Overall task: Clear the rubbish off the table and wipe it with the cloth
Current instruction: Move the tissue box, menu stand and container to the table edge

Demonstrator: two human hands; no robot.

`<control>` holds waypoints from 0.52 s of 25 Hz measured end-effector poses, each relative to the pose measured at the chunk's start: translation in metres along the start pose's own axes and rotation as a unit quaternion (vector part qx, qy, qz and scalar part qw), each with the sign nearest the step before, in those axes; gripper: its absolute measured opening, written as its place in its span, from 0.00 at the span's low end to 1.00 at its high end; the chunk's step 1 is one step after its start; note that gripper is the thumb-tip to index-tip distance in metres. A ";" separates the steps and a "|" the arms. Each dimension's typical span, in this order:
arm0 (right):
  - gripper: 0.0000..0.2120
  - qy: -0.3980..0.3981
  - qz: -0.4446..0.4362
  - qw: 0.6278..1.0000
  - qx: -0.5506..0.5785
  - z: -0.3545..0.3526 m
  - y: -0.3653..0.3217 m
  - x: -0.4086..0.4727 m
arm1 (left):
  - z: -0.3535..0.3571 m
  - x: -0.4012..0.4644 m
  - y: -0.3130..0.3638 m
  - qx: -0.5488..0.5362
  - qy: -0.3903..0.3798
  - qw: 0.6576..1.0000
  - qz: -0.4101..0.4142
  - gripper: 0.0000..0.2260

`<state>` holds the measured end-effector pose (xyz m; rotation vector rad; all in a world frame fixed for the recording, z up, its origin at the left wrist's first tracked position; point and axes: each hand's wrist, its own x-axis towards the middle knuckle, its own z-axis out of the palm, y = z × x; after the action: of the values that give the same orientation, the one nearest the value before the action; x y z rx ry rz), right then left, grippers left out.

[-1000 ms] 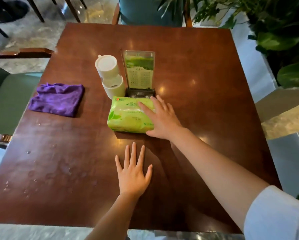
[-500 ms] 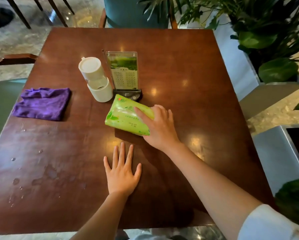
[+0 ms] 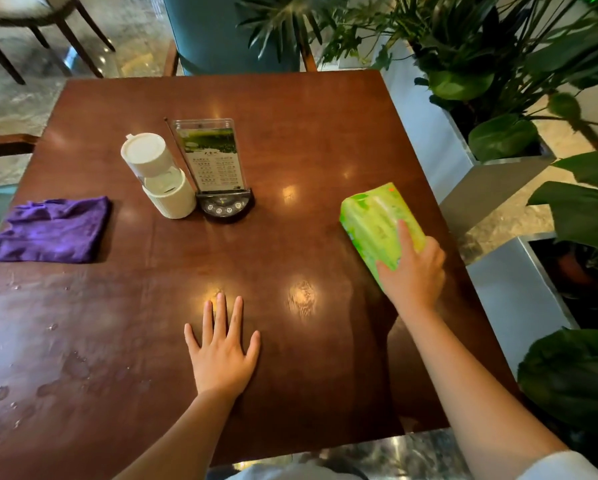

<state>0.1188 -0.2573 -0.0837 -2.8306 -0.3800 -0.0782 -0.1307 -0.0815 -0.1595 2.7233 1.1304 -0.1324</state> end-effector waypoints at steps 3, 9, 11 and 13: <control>0.39 0.023 0.080 0.996 -0.014 0.002 0.014 0.005 | 0.001 0.000 -0.001 0.003 -0.001 1.000 0.000 0.31; 0.38 -0.002 0.082 0.996 -0.024 0.002 0.018 0.022 | -0.001 0.000 0.000 0.001 0.000 1.000 0.001 0.31; 0.41 -0.007 0.083 0.996 -0.028 0.001 0.016 0.022 | 0.000 0.000 0.000 0.001 0.000 1.000 0.000 0.31; 0.43 0.017 0.050 0.998 -0.034 0.000 0.007 0.014 | 0.000 0.000 0.000 0.001 0.000 1.000 -0.001 0.31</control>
<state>0.1341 -0.2599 -0.0843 -2.9050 -0.2311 -0.1217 -0.1311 -0.0814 -0.1592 2.7234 1.1331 -0.1343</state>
